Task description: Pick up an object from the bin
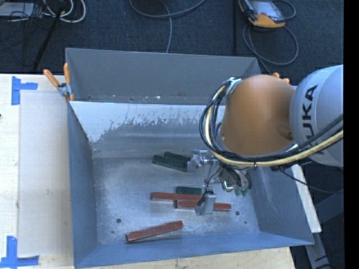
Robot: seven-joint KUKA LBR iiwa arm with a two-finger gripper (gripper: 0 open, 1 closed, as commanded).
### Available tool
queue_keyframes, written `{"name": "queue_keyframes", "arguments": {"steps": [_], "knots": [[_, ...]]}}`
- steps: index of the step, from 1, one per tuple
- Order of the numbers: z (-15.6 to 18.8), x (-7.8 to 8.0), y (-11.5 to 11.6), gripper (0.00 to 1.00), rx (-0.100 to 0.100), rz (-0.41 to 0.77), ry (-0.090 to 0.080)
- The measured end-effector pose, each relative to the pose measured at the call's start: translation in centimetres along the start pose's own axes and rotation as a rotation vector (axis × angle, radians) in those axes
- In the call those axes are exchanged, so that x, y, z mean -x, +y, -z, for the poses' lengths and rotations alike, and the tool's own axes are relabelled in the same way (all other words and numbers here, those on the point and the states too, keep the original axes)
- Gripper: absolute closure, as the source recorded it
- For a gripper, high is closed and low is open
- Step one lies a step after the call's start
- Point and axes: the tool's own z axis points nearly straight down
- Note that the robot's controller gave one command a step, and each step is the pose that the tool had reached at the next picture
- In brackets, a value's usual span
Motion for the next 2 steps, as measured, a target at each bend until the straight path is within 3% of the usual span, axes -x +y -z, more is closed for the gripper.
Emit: {"name": "queue_keyframes", "arguments": {"steps": [1,2], "knots": [[-12.3,-1.0,-1.2,0.00,0.000,-0.019,0.000],[-15.5,-1.9,0.8,0.00,0.002,0.039,-0.022]]}}
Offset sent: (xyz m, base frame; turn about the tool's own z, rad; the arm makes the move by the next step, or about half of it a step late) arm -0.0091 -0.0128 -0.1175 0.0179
